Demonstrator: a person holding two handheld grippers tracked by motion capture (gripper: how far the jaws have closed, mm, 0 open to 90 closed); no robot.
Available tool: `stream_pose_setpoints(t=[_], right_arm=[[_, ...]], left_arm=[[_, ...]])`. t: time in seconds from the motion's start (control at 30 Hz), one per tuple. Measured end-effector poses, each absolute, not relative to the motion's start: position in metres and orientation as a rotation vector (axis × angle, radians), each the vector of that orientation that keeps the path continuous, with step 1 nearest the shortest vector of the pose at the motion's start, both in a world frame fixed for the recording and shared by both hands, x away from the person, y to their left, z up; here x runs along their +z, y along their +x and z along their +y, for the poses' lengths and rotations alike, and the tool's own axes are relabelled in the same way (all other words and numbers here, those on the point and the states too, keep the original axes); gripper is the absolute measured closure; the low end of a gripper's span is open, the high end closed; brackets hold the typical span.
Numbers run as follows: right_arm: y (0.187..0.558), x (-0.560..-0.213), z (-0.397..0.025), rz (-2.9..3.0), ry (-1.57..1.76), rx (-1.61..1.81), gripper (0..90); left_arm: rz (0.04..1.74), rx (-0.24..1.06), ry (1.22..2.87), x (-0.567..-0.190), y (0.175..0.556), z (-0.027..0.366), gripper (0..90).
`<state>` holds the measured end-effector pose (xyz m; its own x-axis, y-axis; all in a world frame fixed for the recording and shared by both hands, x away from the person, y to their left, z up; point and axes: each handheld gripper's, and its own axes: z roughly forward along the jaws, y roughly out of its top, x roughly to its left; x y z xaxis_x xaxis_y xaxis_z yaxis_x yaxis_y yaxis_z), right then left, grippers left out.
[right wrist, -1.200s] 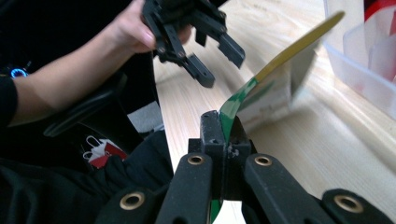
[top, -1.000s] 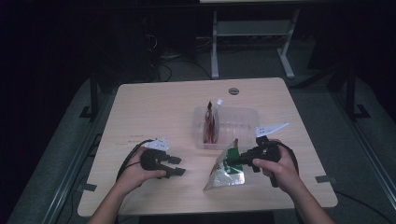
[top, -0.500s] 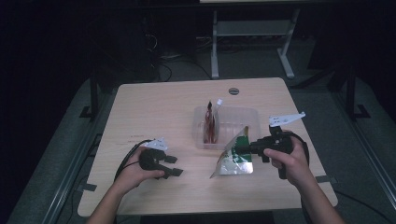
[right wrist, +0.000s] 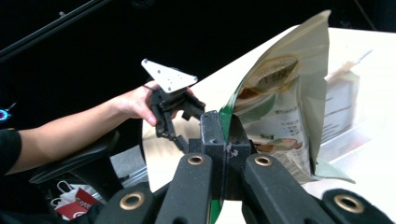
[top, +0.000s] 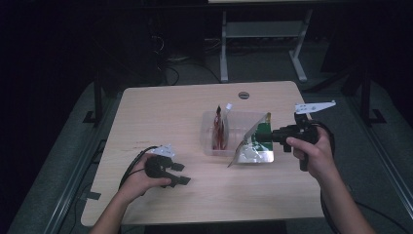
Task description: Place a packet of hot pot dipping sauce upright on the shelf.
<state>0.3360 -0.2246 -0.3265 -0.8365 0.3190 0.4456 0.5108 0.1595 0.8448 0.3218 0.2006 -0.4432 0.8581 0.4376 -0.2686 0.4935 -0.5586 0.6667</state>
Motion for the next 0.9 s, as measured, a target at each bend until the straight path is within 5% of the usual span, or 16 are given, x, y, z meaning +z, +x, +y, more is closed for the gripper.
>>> stream_pose_setpoints(t=[0.9], right_arm=[[0.398,-0.323,-0.238,-2.304,-0.980,-1.719,90.0]], left_arm=[[0.667,-0.097,2.245,-0.443,0.322,0.202,34.5]])
